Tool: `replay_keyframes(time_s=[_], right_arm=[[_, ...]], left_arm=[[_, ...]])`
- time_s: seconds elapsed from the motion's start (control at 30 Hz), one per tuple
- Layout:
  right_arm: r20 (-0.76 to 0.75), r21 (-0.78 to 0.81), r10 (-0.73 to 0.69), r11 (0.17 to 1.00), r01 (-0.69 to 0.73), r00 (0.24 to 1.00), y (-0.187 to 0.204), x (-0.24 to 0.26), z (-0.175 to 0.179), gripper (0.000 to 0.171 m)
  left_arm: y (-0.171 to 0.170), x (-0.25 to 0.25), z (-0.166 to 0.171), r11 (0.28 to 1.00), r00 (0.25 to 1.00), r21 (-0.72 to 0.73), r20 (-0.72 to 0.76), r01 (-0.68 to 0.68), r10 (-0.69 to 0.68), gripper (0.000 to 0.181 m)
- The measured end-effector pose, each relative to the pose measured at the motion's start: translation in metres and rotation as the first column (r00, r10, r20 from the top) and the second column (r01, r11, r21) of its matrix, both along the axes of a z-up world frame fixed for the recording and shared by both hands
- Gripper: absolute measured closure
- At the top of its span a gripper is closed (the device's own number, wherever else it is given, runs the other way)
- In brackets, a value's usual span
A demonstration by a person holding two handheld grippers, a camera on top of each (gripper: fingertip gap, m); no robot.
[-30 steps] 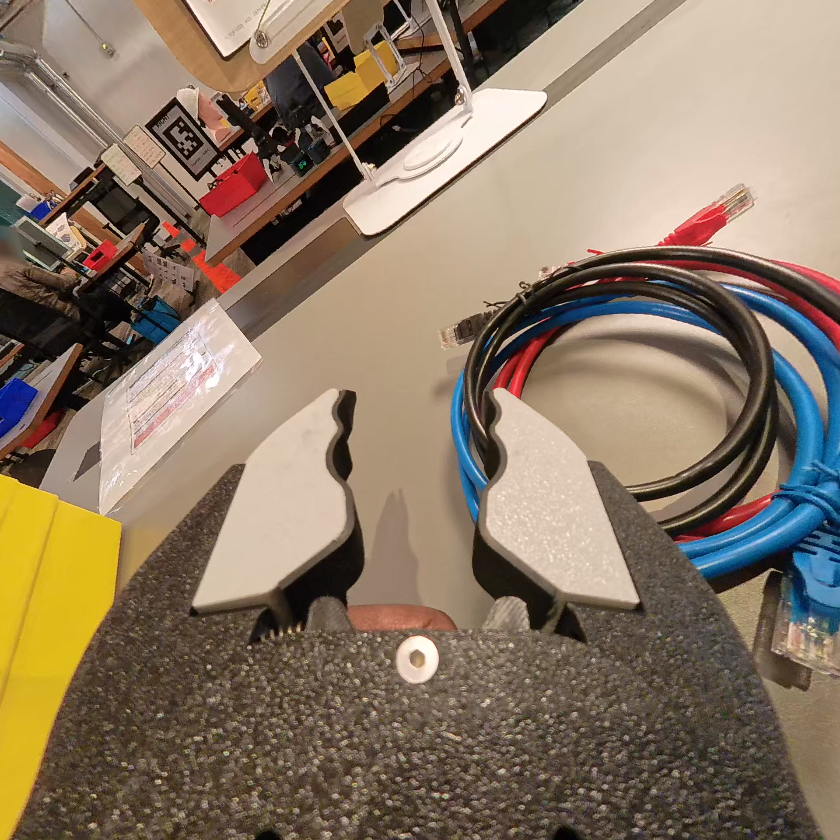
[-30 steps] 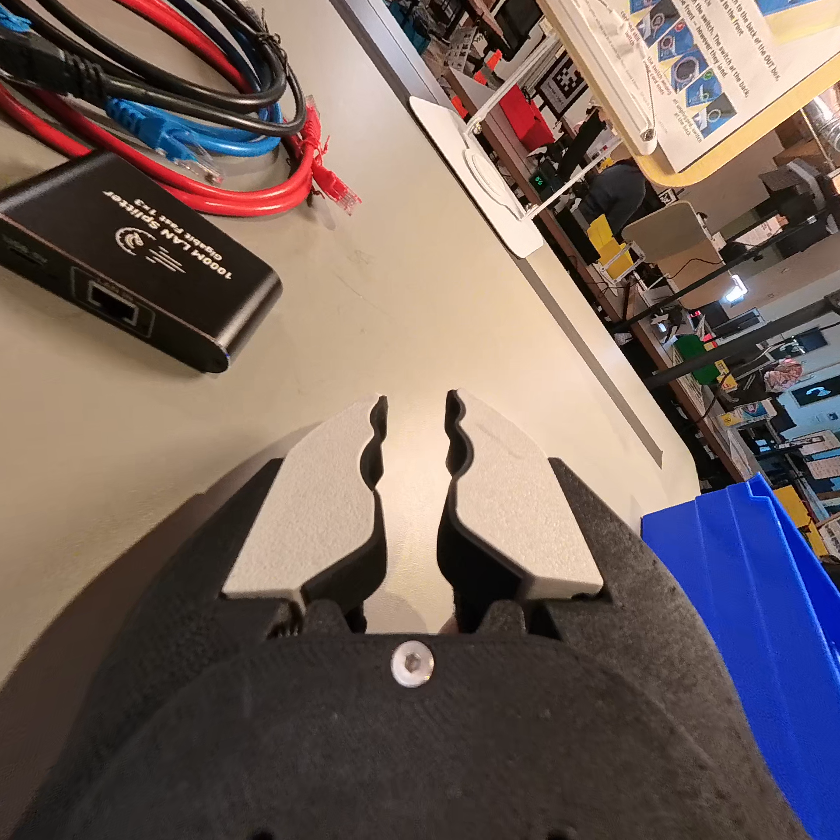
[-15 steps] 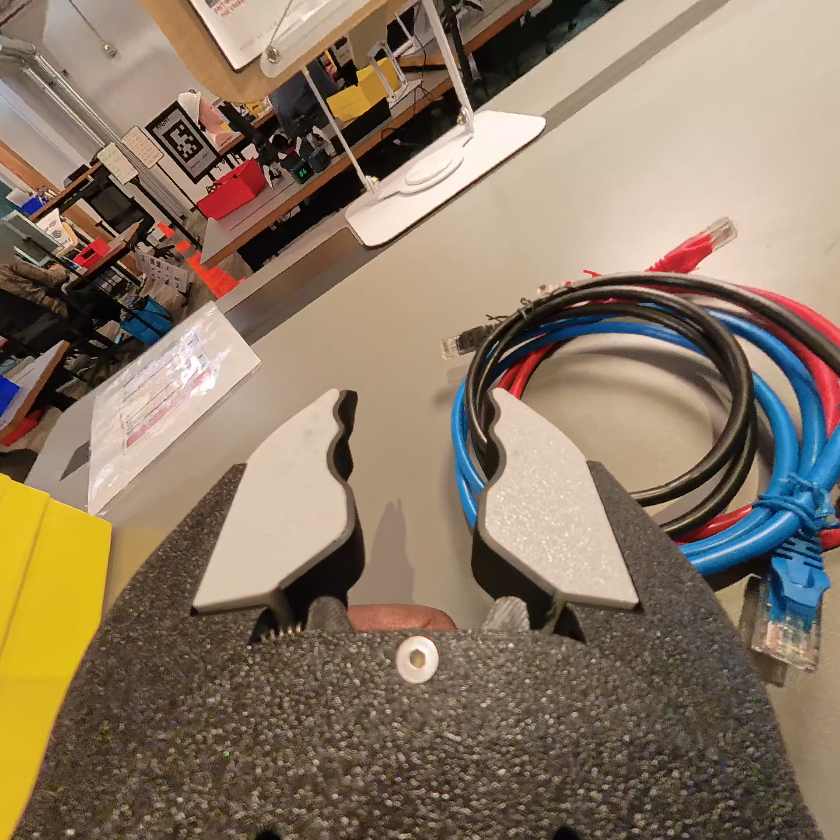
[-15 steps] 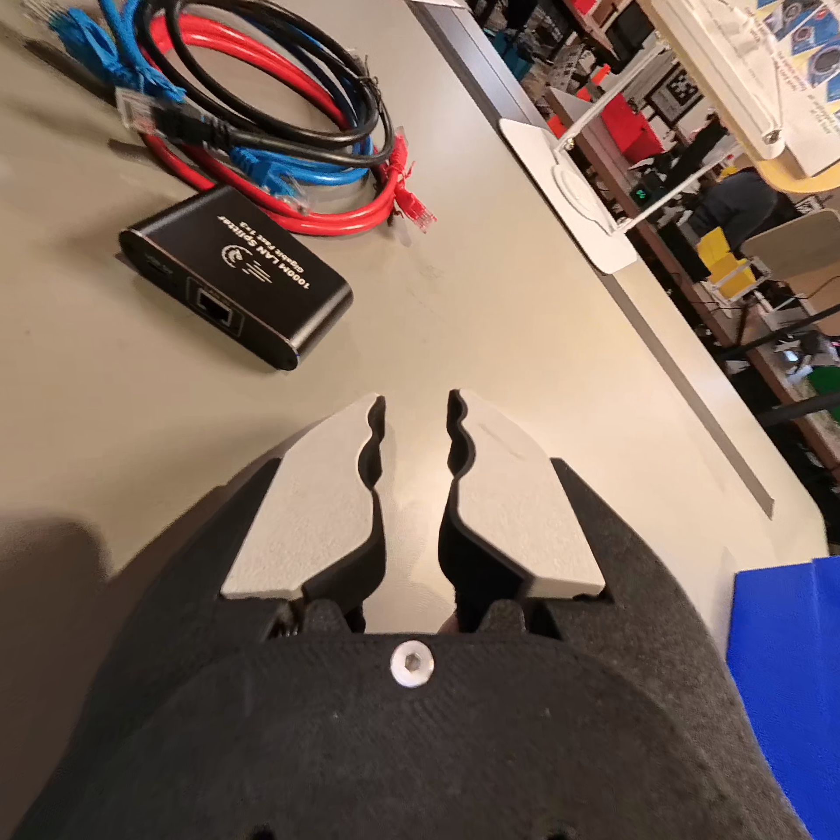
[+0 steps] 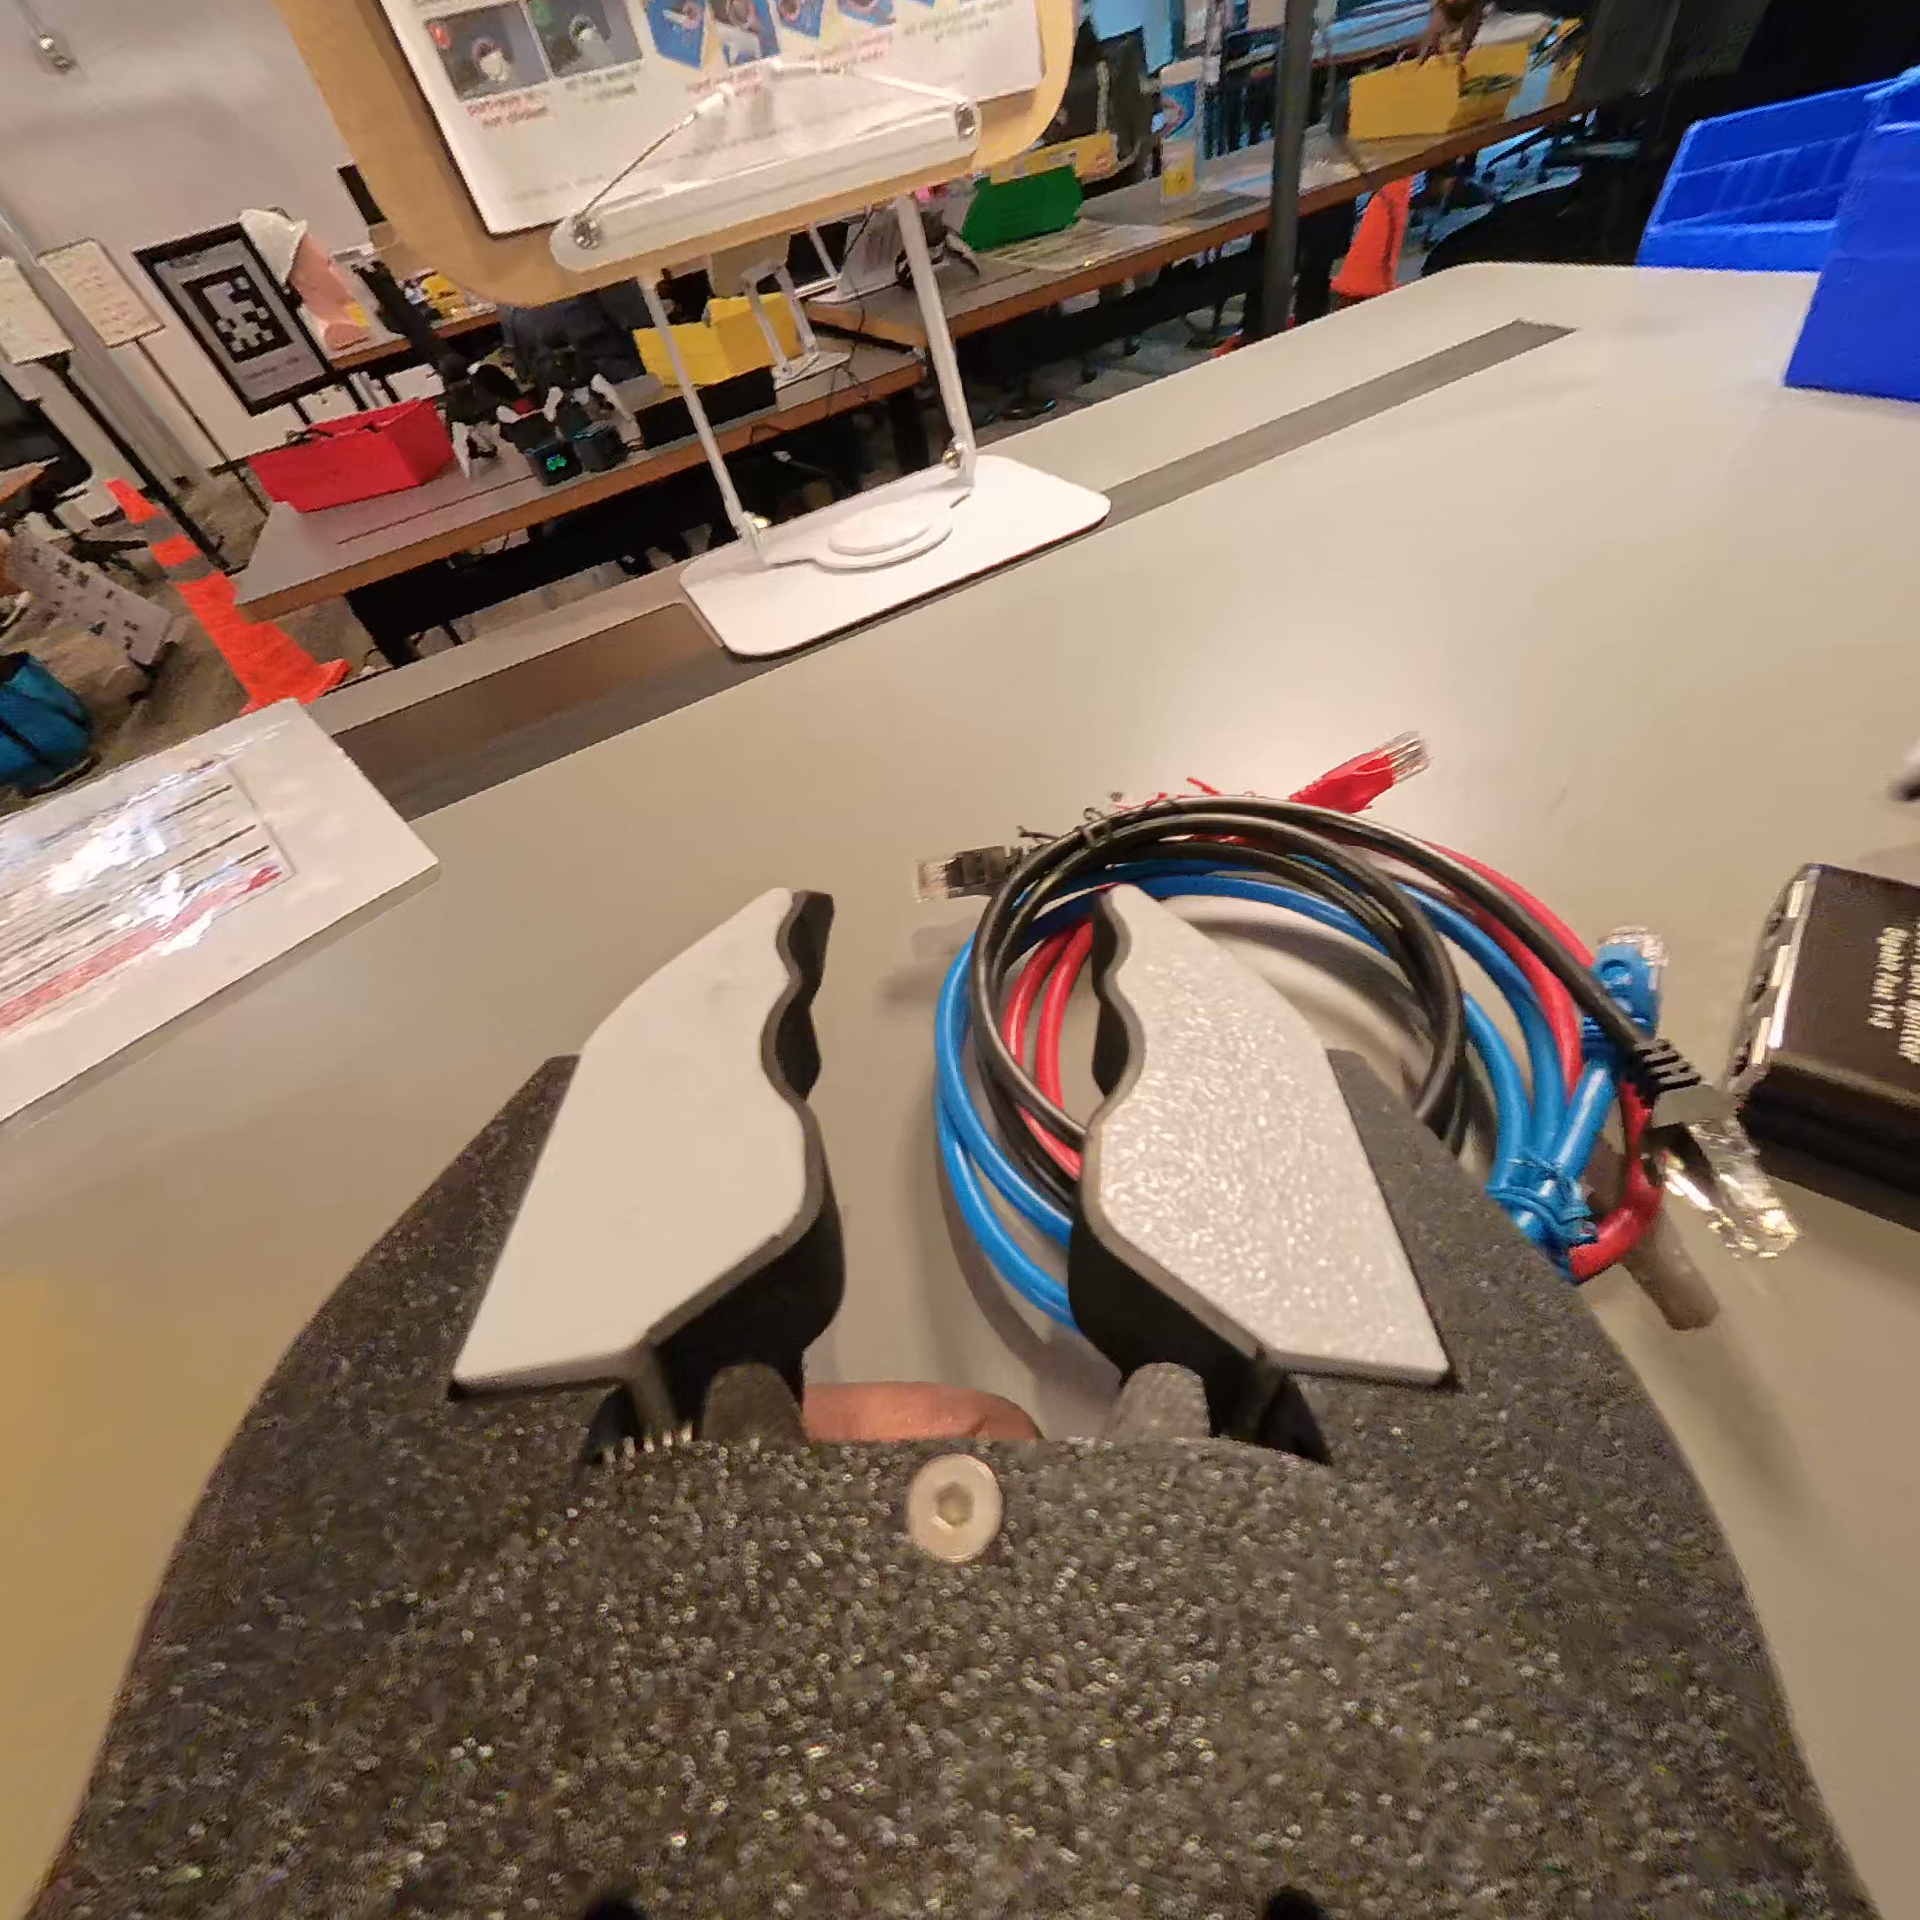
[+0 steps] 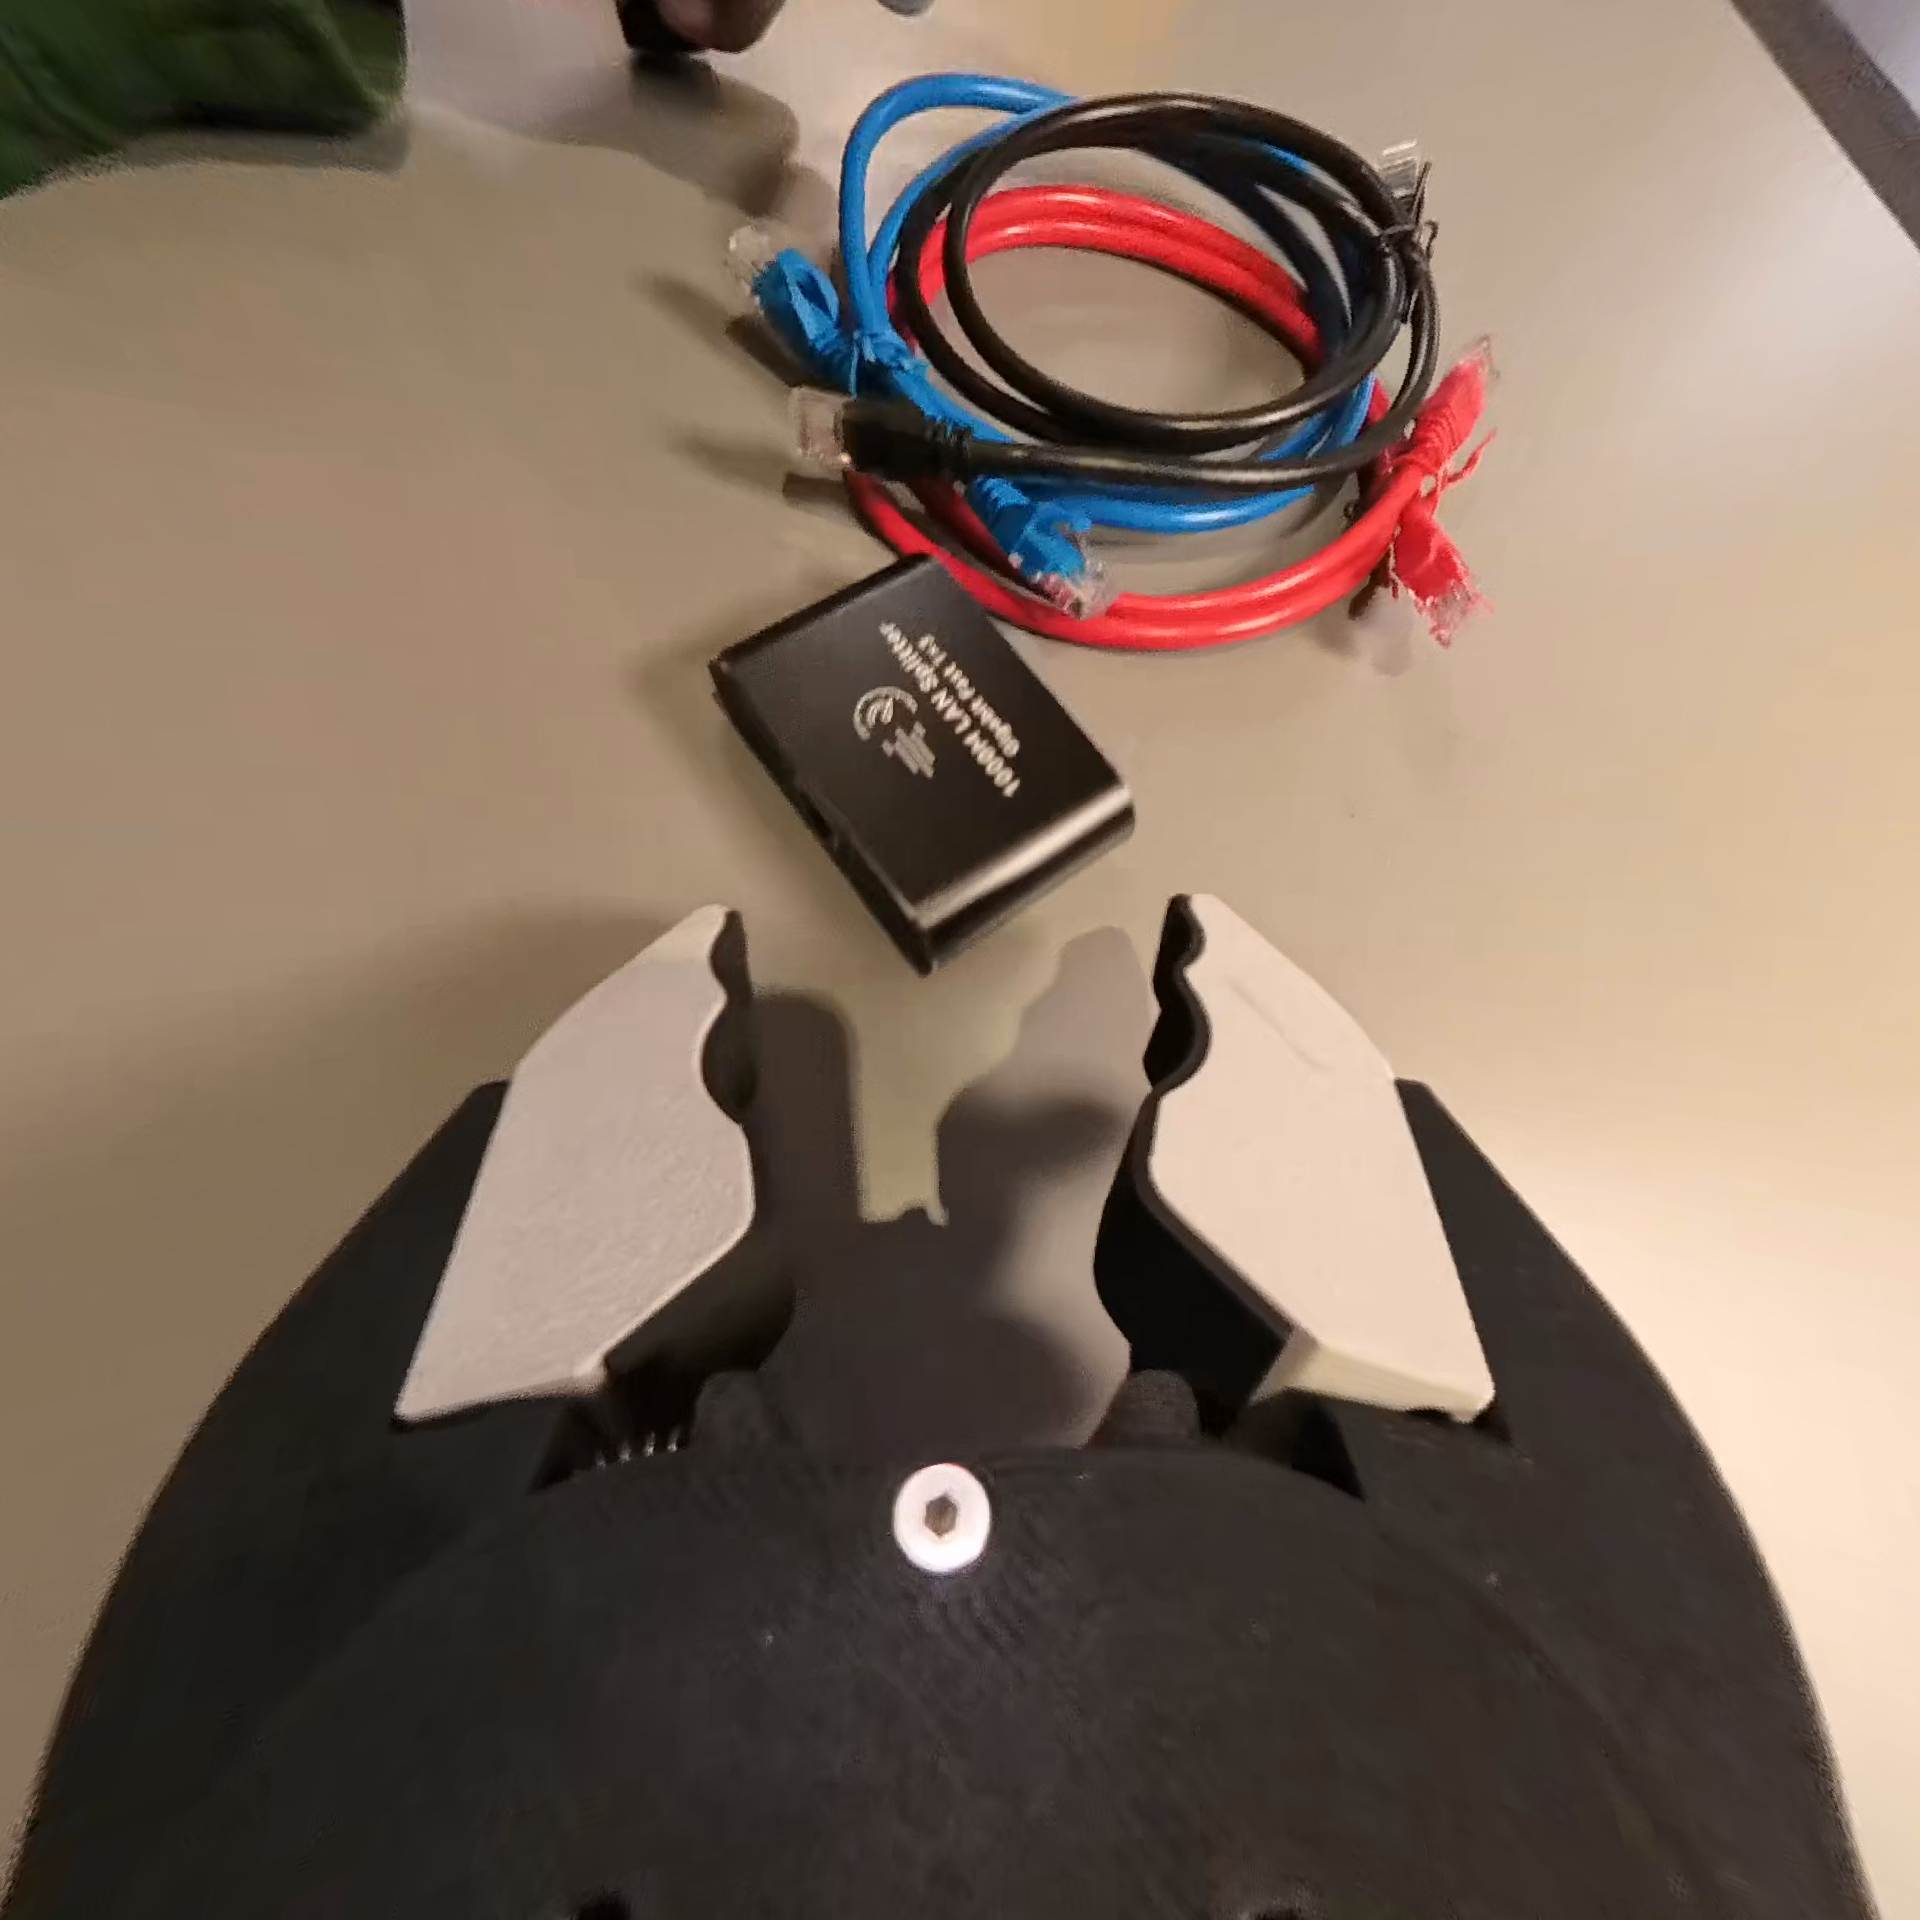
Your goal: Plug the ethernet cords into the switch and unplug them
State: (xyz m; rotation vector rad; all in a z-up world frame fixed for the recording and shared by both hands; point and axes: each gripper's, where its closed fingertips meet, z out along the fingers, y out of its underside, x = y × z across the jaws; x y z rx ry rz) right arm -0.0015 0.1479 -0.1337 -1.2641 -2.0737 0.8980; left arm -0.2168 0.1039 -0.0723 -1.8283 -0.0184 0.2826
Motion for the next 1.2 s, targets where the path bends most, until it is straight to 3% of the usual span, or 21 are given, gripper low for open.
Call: replay_keyframes(time_s=[0.17,0.33,0.4,0.6,0.87,1.0,1.2], right_arm=[[0.093,0.049,0.089,0.994,-0.094,0.992,-0.008,-0.020,-0.015,0.077],[0.093,0.042,0.123,0.991,-0.127,0.988,-0.021,-0.032,-0.015,0.087],[0.081,0.054,0.079,0.995,-0.083,0.994,-0.017,-0.036,-0.015,0.099],[-0.011,0.146,-0.150,0.978,0.150,0.989,0.000,-0.028,-0.007,0.111],[-0.112,0.247,-0.312,0.911,0.331,0.943,0.005,-0.003,0.001,0.115],[-0.174,0.303,-0.314,0.885,0.354,0.933,0.005,-0.002,0.006,0.115],[-0.218,0.348,-0.339,0.849,0.397,0.915,0.010,-0.003,0.009,0.115]], left_arm=[[0.004,0.011,-0.002,0.999,0.998,-0.017,-0.036,0.052,-0.052,0.132],[0.008,0.023,-0.007,0.994,0.993,-0.054,-0.067,0.095,-0.098,0.132],[0.008,0.027,-0.008,0.992,0.990,-0.067,-0.089,0.106,-0.111,0.132],[0.007,0.034,-0.007,0.991,0.985,-0.072,-0.124,0.109,-0.117,0.132],[0.007,0.051,-0.006,0.982,0.973,-0.073,-0.142,0.176,-0.185,0.135],[0.007,0.074,-0.003,0.954,0.942,-0.068,-0.153,0.292,-0.299,0.135],[0.004,0.108,-0.021,0.886,0.854,-0.187,-0.243,0.425,-0.461,0.135]])
